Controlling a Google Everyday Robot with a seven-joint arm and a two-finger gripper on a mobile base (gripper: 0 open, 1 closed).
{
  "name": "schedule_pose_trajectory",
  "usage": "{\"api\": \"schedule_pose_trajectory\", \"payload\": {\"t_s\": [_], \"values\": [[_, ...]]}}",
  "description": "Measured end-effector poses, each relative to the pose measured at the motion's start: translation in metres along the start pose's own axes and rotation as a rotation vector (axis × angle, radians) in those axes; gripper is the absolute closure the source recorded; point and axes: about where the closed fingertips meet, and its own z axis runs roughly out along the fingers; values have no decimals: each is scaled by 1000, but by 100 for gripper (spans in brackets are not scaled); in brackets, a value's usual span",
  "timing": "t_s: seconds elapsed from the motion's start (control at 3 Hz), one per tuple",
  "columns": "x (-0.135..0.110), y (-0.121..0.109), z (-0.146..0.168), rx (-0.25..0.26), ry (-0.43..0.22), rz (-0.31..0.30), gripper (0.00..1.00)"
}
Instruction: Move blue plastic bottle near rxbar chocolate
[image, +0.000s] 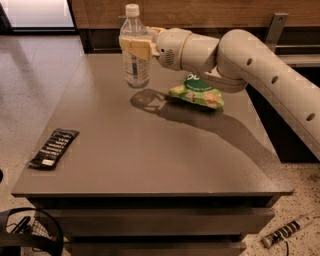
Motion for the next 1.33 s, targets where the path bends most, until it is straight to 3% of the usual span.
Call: {"api": "schedule_pose_trajectory", "payload": {"t_s": [0.67,1.0,1.33], "values": [[14,79,26,-127,47,9,100],[23,108,38,-203,52,-25,100],[23,108,38,-203,52,-25,100]]}}
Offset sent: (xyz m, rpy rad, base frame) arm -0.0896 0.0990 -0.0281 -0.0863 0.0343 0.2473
